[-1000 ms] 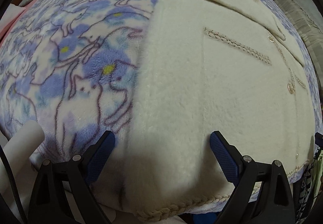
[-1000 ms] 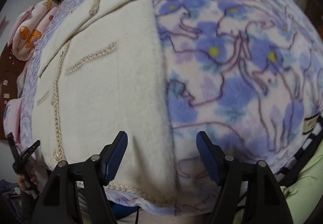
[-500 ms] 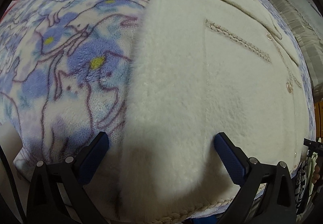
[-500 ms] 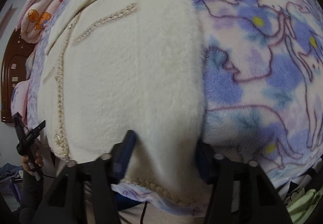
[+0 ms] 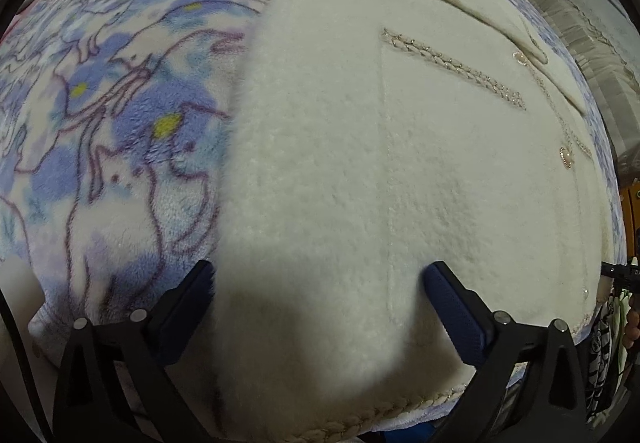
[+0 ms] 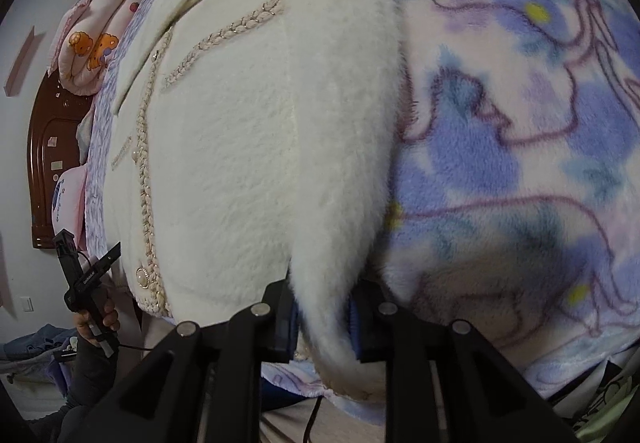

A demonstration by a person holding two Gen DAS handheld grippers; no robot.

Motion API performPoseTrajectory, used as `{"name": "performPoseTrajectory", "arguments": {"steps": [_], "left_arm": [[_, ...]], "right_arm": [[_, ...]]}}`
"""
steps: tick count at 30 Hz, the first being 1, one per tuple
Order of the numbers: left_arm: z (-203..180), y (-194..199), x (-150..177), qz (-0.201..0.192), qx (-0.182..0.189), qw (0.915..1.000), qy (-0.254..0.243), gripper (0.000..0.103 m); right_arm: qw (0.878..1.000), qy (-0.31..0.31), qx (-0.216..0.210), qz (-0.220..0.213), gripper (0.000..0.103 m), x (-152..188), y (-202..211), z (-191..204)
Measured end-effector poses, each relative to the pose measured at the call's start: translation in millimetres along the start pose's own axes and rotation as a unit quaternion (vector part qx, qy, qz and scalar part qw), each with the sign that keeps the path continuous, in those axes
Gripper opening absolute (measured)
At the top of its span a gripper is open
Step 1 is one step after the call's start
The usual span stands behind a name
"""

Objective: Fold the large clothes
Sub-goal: 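Grasp the braided hem of the cardigan with both grippers, then lift the held hem and fold it over toward the collar with both grippers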

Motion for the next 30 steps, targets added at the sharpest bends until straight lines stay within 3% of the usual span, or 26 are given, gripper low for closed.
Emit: {"name": "performPoseTrajectory", "arguments": {"steps": [4,6,9,10,11,12,13,17,22,24,27,30], "left_arm": [[1.7,-2.8,-1.8,0.004,0.002,1.0000,0.000,0.103],[3.5,-1.7,-0.6,0.006,0.007,1.0000,-0.001,0.098],[-3.7,5.8,0.8,0.007,0.022,0.9997,-0.009,0.069],[-6.2,8.0,1.4,0.009,0.030,0.9995,-0.010,0.051],[-10.6,10.3,1.2,0.012,0.053,0.9985,-0.007,0.027],[-14.1,11.5,0.7,0.017,0.083,0.9964,0.004,0.019],[-14.6,11.1,0.1,0.023,0.098,0.9947,0.020,0.017],[-17.9,12.6,-3.2,0.028,0.105,0.9934,0.037,0.014],[-45.5,34.8,-18.1,0.006,0.159,0.9863,0.045,0.013],[-57.4,52.3,-26.1,-0.010,0.190,0.9805,0.048,0.013],[-74.5,88.4,-49.1,-0.045,0.254,0.9639,0.065,0.012],[-84.2,123.7,-82.9,-0.083,0.289,0.9508,0.075,0.012]], "right_arm": [[1.000,-0.001,-0.001,0.000,0.021,0.7,0.9,-2.9],[1.000,0.001,0.001,0.000,0.021,1.3,1.9,-4.5],[1.000,0.008,0.013,-0.001,0.020,1.0,1.7,-1.9],[1.000,0.012,0.019,-0.002,0.018,0.0,1.4,0.0],[1.000,0.014,0.023,-0.003,0.018,-0.1,1.2,1.8],[1.000,0.017,0.027,-0.003,0.017,0.2,1.0,4.4],[0.999,0.020,0.030,-0.004,0.016,0.1,1.1,6.5],[0.998,0.041,0.044,-0.011,0.014,0.6,4.5,17.5],[0.995,0.075,0.039,-0.043,0.014,-0.4,21.6,41.3],[0.994,0.082,0.015,-0.071,0.013,-2.9,39.1,54.7],[0.987,0.084,-0.051,-0.127,0.013,-9.7,76.6,74.6],[0.976,0.074,-0.107,-0.175,0.013,-24.8,112.8,89.2]]}}
Point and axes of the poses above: each gripper's, at about its wrist camera, not at the fingertips, and y roughly against the way its jaws point, z to its left, x to its underside, the point moved 8 cm from there along -y, roughly the way its jaws point, and after that the axes turned 7 degrees about z, right-handed, at the moved point
